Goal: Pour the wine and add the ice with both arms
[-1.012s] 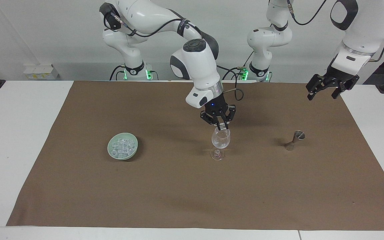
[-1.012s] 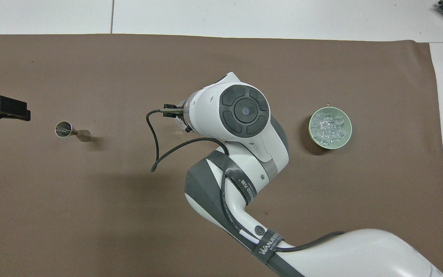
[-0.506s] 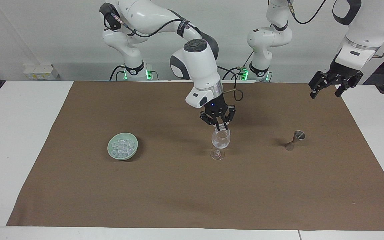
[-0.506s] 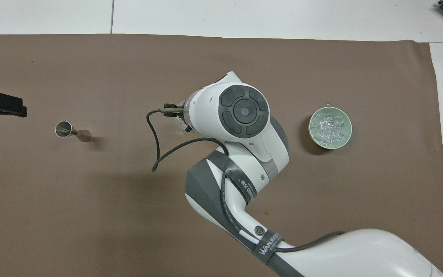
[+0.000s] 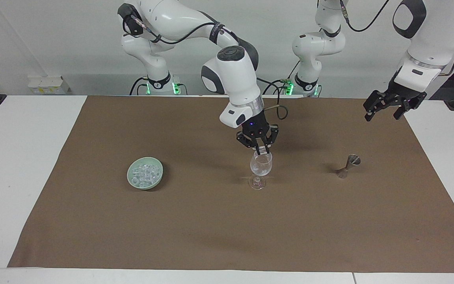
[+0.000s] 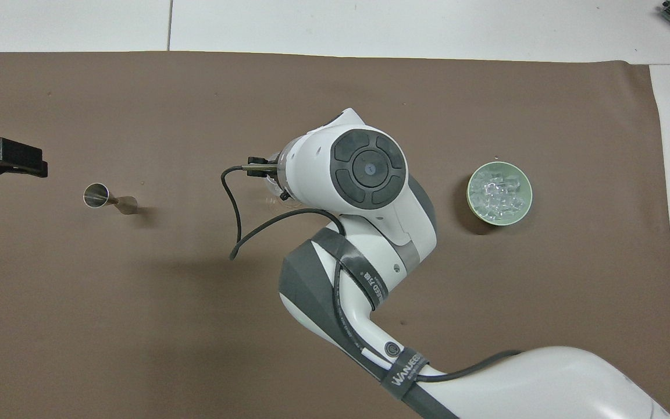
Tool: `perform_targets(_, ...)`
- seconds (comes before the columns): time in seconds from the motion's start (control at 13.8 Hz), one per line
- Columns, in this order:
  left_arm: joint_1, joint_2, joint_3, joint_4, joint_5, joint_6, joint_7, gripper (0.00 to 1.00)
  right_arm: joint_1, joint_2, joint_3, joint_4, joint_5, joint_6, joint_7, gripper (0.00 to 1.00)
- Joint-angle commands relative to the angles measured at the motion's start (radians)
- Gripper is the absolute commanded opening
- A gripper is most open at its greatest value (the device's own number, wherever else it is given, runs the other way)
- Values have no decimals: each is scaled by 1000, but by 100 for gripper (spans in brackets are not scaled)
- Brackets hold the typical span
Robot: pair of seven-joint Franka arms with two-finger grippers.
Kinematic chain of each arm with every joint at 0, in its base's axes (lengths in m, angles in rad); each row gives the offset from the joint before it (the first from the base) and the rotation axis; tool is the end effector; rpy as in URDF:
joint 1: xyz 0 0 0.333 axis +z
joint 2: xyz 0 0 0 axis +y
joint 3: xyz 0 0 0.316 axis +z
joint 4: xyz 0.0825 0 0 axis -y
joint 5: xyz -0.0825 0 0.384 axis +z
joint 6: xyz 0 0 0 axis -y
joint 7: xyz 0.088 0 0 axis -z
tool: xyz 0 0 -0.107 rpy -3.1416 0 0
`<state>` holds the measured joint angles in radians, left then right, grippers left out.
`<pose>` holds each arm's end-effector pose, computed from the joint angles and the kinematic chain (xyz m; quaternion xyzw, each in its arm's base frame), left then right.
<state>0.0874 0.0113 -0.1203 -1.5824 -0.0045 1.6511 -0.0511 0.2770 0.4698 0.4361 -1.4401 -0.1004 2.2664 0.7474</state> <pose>0.5655 -0.0187 0.6200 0.9995 0.0092 0.0286 0.0041 0.5843 0.4231 0.4826 -0.9785 0.0324 -0.1171 0.1666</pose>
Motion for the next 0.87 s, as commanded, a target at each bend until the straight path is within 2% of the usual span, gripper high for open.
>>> perform_targets(0.0,2,9,1,13,-14,-10,-6,100,1,16,7,18,-27,18,20,43)
perform_targets(0.65,6,19,4,19,-14,-5,-9,100,-2,9,7,21,-27,15,20,42)
perform_targets(0.8,5,19,4,21,-14,1,-6,100,-13,-11,7,18,-22,5,23,46)
